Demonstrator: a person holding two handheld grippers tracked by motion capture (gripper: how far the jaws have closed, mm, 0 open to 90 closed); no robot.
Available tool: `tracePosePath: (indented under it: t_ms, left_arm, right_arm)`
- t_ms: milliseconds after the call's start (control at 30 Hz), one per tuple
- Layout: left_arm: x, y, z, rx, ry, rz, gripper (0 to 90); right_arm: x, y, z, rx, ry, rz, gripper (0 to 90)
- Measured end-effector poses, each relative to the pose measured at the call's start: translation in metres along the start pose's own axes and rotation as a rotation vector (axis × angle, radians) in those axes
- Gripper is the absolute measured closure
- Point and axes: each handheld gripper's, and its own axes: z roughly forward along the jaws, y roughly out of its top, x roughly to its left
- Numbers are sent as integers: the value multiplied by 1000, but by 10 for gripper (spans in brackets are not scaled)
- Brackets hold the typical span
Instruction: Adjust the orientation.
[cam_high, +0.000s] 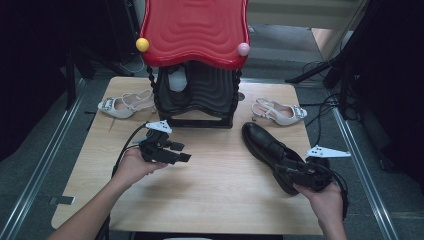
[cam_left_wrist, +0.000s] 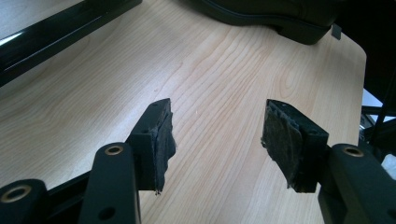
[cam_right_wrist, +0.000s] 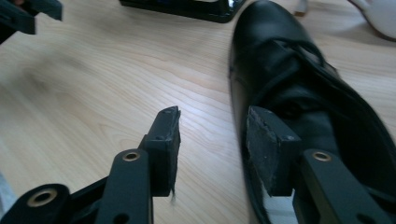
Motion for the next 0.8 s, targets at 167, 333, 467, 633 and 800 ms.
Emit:
tracePosePath:
  t_ms: [167, 333, 467, 633, 800]
  left_arm:
    - [0, 2, 1, -3, -2, 1, 429]
    - [-1, 1, 0, -3, 0, -2, 429]
    - [-2, -2, -3, -11, 2, -5, 429]
    - [-2, -8, -8, -13, 10, -16, 428]
    - [-2, -13, -13, -21, 22, -28, 428]
  right_arm:
    - [-7, -5, 2, 15, -26, 22, 566]
    - [-8, -2, 8, 23, -54, 29, 568]
    - [-7, 5, 9, 3, -80, 26, 576]
    - [-8, 12, 21, 42, -81, 43, 575]
    - [-6, 15, 36, 77, -89, 45, 560]
